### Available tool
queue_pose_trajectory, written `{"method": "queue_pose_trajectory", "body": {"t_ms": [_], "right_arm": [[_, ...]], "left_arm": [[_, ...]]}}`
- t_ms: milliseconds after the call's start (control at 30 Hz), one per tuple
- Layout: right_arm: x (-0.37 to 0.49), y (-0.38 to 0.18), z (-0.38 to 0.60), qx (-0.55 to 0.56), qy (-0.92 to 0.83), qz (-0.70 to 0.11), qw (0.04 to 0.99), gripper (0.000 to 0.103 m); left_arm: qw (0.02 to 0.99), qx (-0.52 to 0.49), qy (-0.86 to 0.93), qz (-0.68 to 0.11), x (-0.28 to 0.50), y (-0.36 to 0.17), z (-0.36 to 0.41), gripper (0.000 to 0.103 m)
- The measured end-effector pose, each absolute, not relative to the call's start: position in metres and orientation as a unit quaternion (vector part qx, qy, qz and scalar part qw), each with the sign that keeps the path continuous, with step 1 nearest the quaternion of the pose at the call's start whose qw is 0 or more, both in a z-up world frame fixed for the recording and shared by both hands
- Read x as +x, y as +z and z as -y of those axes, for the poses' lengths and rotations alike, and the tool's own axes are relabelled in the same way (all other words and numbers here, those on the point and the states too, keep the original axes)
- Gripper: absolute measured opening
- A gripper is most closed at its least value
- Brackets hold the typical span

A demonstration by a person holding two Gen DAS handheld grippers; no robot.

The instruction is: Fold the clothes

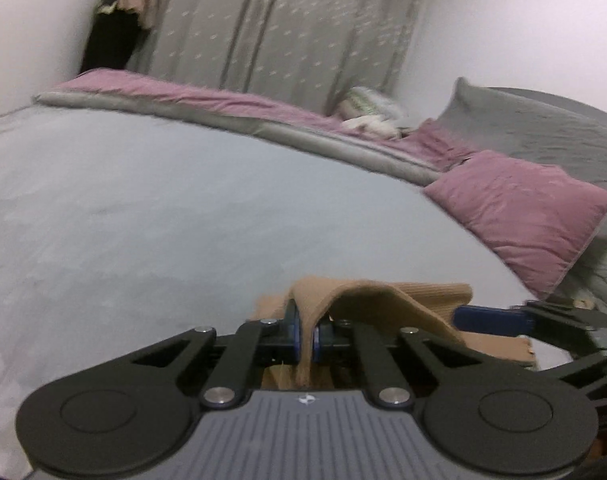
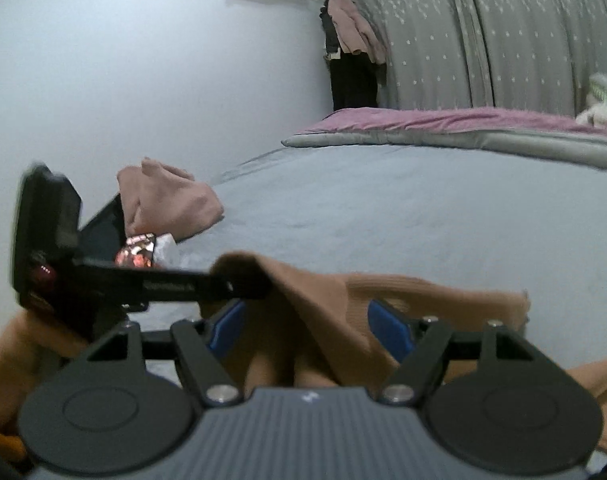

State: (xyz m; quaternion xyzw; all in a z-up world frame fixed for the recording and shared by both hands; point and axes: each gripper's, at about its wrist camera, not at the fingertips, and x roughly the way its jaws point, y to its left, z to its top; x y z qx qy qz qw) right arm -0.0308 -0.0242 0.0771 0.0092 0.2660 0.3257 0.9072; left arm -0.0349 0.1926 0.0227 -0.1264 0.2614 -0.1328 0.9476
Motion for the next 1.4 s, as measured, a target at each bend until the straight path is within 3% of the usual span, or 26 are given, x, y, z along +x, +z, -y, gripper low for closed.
{"method": "queue_pose_trajectory", "body": {"t_ms": [167, 367, 533, 967, 1233, 1400], "right_arm": [[-0.038, 0.077, 0.009, -0.029, 0.318, -0.247, 0.915, 0.066], [-0.031, 0.068, -0.001, -0.053, 0.288, -0.234, 0.927, 0.043], [-0.017, 0.065, 0.004, -0.029, 0.268, -0.237, 0.933, 0.008], [0.028, 0.064, 0.095, 0.106, 0.149, -0.259, 0.948, 0.006], [0.044, 0.056, 0.164, 0.149, 0.088, -0.264, 0.949, 0.006], [0.055, 0.044, 0.202, 0.177, 0.050, -0.278, 0.943, 0.006]], "left_arm": [[0.949, -0.120, -0.157, -0.247, -0.040, 0.030, -0.193, 0.005], [0.949, -0.110, -0.174, -0.238, -0.043, 0.032, -0.185, 0.005], [0.949, -0.090, -0.183, -0.241, -0.044, 0.031, -0.173, 0.006], [0.937, -0.032, -0.210, -0.279, -0.047, 0.018, -0.117, 0.038], [0.927, -0.001, -0.216, -0.306, -0.057, 0.003, -0.096, 0.049], [0.920, -0.024, -0.215, -0.328, -0.054, -0.006, -0.092, 0.050]]}}
